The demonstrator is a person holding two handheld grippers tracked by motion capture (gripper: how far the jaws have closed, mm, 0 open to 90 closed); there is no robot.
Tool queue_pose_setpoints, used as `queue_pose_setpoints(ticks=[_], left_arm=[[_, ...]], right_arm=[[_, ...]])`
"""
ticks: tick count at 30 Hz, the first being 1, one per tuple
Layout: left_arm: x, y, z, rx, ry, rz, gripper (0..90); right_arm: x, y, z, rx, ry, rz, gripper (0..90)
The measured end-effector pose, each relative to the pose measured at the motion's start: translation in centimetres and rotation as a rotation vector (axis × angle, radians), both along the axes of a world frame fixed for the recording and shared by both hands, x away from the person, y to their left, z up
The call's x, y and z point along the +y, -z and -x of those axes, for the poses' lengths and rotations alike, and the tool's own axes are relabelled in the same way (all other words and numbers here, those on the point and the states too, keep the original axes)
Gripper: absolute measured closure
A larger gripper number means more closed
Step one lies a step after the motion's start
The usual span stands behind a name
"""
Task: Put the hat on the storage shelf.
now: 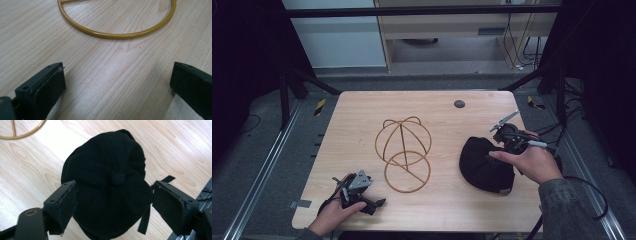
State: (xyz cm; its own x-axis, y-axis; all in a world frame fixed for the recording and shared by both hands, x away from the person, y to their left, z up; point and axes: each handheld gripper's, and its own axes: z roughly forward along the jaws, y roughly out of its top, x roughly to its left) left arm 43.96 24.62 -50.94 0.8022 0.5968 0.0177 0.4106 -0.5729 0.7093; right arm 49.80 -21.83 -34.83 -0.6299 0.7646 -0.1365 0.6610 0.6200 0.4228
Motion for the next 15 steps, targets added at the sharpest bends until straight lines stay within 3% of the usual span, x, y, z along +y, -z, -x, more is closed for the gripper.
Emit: queue_pose_setpoints(ticks=[15], left_arm=[[0.0, 0.0, 0.0, 0.0, 0.001, 0.001, 0.0]], right_arm=[[0.6, 2.5, -2.6, 0.072, -0.004, 0.041, 31.7]])
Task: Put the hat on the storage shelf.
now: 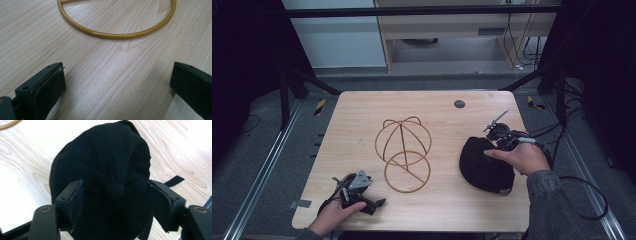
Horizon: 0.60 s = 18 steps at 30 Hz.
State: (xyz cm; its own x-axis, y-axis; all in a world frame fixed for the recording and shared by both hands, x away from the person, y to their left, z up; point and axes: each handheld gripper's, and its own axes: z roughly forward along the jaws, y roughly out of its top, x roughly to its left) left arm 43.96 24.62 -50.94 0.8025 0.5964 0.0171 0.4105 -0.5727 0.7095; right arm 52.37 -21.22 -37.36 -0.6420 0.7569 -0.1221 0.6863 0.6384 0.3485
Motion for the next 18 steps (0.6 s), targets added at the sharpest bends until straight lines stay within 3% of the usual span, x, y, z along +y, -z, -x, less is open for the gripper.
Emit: queue_pose_setpoints(ticks=[6, 12, 13, 15, 18], left_arm=[[0.0, 0.0, 0.0, 0.0, 0.0, 0.0, 0.0], [0.0, 0.0, 0.0, 0.0, 0.0, 0.0, 0.0], [0.0, 0.0, 0.0, 0.0, 0.0, 0.0, 0.0], [0.0, 0.0, 0.0, 0.0, 0.0, 0.0, 0.0], [0.0, 0.0, 0.0, 0.0, 0.0, 0.0, 0.0]], right_arm=[[0.1, 0.9, -0.5, 0.023, -0.016, 0.006, 39.8], [0.2, 1.3, -0.9, 0.051, -0.02, 0.012, 55.7], [0.3, 1.3, -1.0, 0.05, -0.031, 0.015, 66.2], [0.2, 1.3, -1.1, 0.049, -0.035, 0.015, 73.9], [0.1, 1.2, -1.0, 0.048, -0.035, 0.002, 75.1]])
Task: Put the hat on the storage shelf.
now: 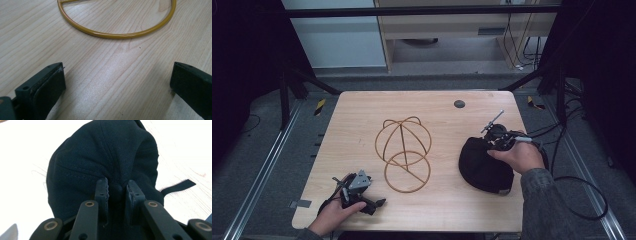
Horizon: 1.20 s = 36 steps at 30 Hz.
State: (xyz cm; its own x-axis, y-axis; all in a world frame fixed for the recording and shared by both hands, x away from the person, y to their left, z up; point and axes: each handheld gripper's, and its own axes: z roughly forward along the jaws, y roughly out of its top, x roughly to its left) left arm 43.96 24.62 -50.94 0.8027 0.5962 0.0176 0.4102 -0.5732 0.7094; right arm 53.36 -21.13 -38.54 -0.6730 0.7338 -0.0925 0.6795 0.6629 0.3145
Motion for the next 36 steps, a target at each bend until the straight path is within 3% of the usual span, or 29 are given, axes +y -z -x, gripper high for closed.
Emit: queue_pose_setpoints(ticks=[8, 18, 21, 26, 36], left_arm=[[0.0, 0.0, 0.0, 0.0, 0.0, 0.0, 0.0], [0.0, 0.0, 0.0, 0.0, -0.001, 0.0, 0.0], [0.0, 0.0, 0.0, 0.0, -0.001, 0.0, 0.0], [0.0, 0.0, 0.0, 0.0, -0.001, 0.0, 0.0], [0.0, 0.0, 0.0, 0.0, -0.001, 0.0, 0.0]], right_arm=[[-0.4, -1.2, 0.8, -0.033, 0.001, -0.045, 75.7], [-0.5, -4.2, 2.5, -0.101, -0.012, -0.109, 75.9], [-0.5, -5.2, 3.2, -0.141, -0.024, -0.131, 75.9], [-0.5, -6.0, 3.8, -0.182, -0.02, -0.162, 76.0], [-0.8, -7.1, 4.5, -0.22, -0.016, -0.203, 76.1]])
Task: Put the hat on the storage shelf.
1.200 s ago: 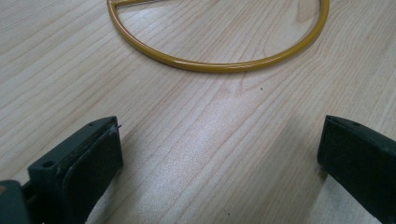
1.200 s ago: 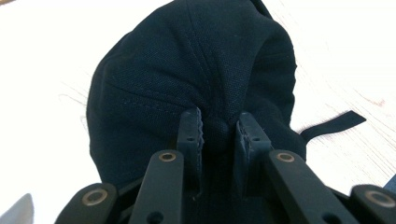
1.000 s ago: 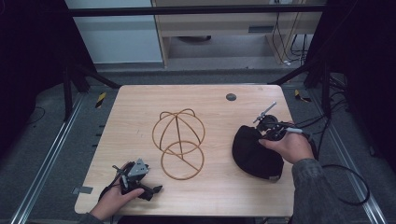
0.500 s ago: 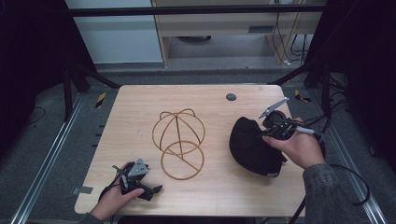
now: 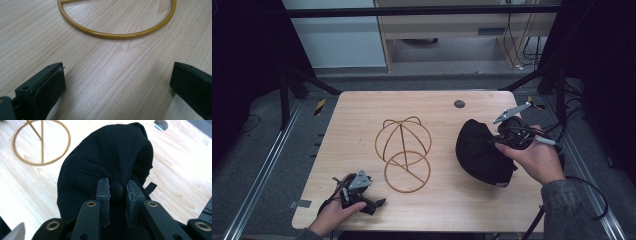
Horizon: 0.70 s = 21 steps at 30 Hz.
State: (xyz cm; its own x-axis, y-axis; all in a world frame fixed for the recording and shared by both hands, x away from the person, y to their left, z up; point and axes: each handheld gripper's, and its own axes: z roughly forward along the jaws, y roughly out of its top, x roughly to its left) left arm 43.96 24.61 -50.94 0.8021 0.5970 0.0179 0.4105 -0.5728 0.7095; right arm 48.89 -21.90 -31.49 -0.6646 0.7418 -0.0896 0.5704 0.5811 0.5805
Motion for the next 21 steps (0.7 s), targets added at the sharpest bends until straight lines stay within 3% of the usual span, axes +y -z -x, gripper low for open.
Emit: queue_pose_setpoints(ticks=[1, 9, 21], left_arm=[[0.0, 0.0, 0.0, 0.0, 0.0, 0.0, 0.0], [0.0, 0.0, 0.0, 0.001, 0.0, 0.0, 0.0], [0.0, 0.0, 0.0, 0.001, 0.0, 0.0, 0.0]], right_arm=[[0.0, -0.2, 0.3, -0.021, 0.0, -0.004, 76.1], [0.0, -1.4, 1.3, -0.051, -0.002, -0.043, 76.2], [1.3, -3.4, 2.0, -0.098, -0.04, -0.037, 76.4]])
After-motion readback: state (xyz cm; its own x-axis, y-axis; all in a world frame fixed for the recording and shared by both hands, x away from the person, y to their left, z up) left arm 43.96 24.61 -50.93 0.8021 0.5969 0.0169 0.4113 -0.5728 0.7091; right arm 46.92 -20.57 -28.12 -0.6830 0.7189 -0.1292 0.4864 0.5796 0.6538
